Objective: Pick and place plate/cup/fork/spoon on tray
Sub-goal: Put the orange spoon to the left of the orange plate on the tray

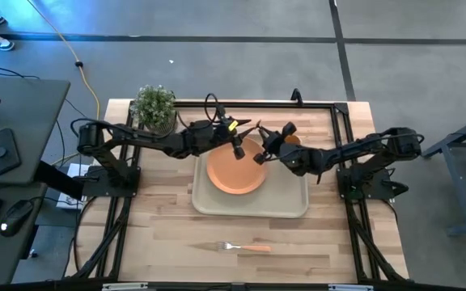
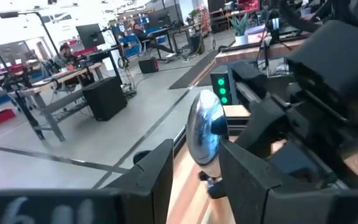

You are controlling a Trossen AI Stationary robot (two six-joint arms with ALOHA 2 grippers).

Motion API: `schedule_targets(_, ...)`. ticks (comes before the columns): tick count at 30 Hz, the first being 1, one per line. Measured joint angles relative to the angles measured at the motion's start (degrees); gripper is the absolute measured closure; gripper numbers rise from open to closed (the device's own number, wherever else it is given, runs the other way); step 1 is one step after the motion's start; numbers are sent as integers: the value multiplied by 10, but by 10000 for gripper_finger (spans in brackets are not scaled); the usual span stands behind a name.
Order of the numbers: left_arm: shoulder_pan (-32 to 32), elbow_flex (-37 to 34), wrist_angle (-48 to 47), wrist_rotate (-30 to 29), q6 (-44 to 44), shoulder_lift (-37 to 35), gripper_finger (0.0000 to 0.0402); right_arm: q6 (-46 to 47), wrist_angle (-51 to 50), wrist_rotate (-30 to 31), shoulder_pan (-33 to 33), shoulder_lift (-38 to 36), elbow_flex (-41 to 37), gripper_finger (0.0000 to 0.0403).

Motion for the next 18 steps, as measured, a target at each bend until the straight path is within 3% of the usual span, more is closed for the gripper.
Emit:
schedule_targets(14,7,16,-10,-21,16,-1,286,15,19,-71,-58,0,0,386)
schedule_targets(18,18,16,1,12,16,-1,286,-9,55,-110,-58,0,0,386)
